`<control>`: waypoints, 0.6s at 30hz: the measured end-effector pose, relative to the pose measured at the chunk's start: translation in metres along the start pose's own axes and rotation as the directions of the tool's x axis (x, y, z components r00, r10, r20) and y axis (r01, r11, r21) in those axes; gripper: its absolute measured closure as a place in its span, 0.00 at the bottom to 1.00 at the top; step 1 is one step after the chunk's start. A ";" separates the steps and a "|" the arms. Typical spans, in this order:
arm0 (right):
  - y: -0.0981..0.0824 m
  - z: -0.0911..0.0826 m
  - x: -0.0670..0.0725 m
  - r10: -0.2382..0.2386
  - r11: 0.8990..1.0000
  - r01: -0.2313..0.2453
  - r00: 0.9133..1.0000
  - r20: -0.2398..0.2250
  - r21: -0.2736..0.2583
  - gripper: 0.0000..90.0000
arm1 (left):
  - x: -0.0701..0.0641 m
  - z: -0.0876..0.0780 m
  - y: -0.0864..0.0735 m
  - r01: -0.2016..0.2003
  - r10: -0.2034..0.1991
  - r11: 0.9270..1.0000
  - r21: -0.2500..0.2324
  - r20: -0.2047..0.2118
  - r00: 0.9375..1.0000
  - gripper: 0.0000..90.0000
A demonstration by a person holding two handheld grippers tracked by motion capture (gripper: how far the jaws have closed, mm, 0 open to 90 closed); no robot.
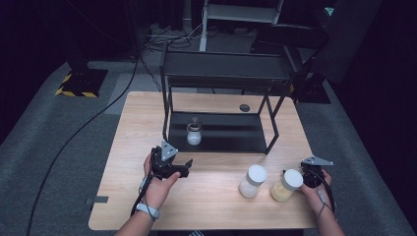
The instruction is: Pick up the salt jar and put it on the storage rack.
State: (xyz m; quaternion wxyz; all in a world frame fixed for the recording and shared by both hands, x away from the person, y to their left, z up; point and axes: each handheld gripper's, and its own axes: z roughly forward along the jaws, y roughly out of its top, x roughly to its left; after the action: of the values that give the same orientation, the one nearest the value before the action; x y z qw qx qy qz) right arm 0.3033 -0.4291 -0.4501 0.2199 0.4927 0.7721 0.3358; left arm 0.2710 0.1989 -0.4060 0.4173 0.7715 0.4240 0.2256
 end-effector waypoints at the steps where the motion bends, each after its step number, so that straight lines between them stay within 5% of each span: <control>1: 0.000 0.000 0.000 0.000 1.000 0.000 1.000 0.000 0.000 0.09 | 0.001 0.000 -0.002 0.005 -0.005 1.000 0.003 0.001 1.000 0.08; 18: 0.000 0.000 0.001 0.003 1.000 -0.003 1.000 0.003 -0.001 0.09 | 0.008 -0.002 -0.032 0.007 -0.005 0.997 0.074 -0.022 1.000 0.08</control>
State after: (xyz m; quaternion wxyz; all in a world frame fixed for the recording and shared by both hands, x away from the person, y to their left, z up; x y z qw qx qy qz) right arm 0.3027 -0.4285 -0.4502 0.2207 0.4941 0.7710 0.3356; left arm 0.2585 0.2157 -0.4315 0.3842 0.7827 0.4390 0.2170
